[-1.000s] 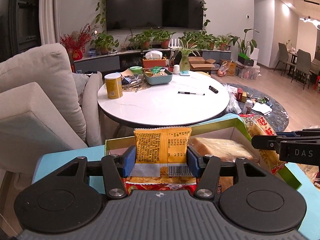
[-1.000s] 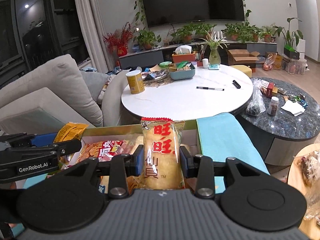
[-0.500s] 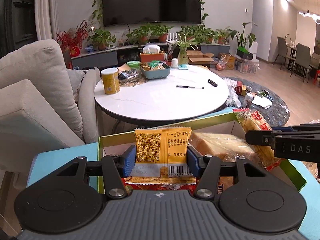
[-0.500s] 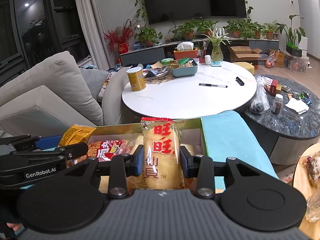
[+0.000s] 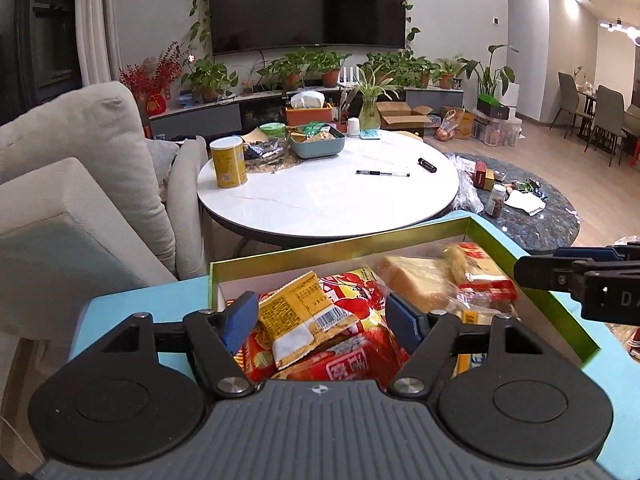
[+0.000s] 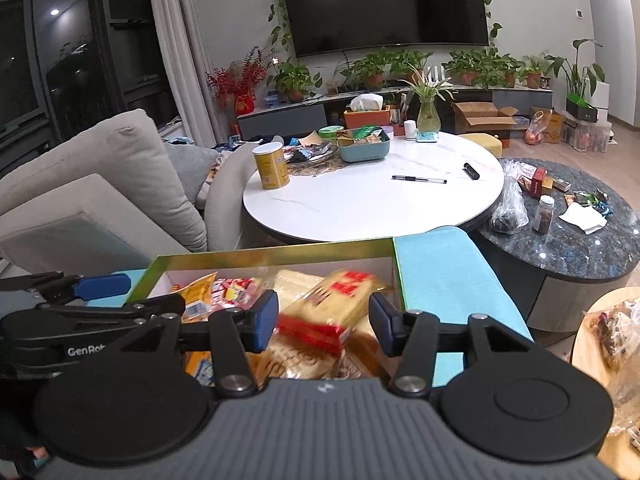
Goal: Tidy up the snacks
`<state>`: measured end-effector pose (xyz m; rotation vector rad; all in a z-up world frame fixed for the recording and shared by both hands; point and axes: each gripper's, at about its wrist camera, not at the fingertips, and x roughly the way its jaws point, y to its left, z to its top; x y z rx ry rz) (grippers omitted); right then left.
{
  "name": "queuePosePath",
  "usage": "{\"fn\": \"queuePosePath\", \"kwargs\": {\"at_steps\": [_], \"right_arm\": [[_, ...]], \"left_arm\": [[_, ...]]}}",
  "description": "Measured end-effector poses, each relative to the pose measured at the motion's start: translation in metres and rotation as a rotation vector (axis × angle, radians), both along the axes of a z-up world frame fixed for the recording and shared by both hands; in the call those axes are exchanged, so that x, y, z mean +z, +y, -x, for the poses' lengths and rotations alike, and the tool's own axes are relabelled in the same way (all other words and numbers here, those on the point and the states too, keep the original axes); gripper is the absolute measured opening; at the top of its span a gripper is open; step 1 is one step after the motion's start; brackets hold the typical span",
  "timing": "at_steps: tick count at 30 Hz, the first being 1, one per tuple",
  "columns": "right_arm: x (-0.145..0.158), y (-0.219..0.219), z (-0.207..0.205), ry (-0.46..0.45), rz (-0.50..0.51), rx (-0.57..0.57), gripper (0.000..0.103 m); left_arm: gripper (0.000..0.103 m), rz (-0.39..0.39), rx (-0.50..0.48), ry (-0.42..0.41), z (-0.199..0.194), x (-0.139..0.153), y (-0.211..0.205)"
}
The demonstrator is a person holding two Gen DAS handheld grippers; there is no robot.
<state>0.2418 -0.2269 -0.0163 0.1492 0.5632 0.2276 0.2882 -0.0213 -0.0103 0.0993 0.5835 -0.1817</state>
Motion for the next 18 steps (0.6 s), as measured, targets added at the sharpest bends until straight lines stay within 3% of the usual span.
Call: {"fn": "queuePosePath", "kwargs": {"at_steps": [12,18], "right_arm": [[0.019,0.006,0.062,-0.025,0.002,0.040,0.091],[0.015,0.004,0.100,-0.011,0.012,0.054,0.091]], "left_arm": [[0.075,0.011,0.078,-0.058,0.078,0.024,0.048],[0.079,0.032,0.119,-0.053,0.120,0.022,0.070]]}}
